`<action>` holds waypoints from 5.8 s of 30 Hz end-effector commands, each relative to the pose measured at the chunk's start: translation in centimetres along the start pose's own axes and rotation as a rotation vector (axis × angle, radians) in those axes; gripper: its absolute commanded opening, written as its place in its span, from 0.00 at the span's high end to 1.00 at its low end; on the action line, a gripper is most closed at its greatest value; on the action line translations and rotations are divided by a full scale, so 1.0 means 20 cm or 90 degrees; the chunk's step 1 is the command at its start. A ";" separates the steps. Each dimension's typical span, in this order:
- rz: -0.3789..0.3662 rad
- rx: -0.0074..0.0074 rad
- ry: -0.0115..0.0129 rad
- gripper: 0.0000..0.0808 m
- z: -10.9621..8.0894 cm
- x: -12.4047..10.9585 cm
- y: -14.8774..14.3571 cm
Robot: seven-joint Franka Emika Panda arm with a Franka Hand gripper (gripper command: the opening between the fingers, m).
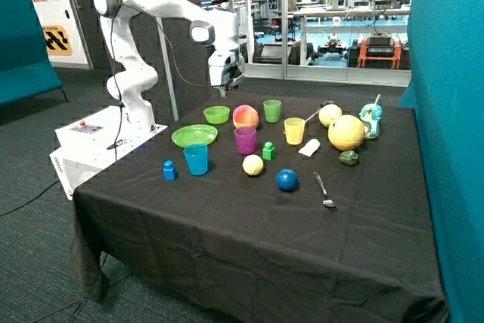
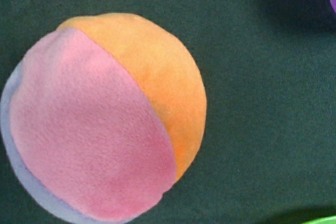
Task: Place the bowl on the plate and the cup in the bowl matching the color
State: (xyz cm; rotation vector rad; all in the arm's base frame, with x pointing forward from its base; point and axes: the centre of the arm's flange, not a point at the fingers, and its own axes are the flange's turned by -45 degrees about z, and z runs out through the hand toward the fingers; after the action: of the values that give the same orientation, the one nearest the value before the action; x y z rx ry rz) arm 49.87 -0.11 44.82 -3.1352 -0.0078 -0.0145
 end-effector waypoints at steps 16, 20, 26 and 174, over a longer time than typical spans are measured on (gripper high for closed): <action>-0.207 -0.0030 -0.0065 0.83 0.08 -0.21 -0.16; -0.223 -0.0030 -0.0066 0.82 0.11 -0.27 -0.19; -0.232 -0.0029 -0.0066 0.84 0.16 -0.35 -0.23; -0.254 -0.0028 -0.0066 1.00 0.77 -0.56 -0.35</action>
State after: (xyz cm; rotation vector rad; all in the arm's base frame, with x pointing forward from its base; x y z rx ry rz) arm 38.64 6.83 29.57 -3.0779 -0.6293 -0.0020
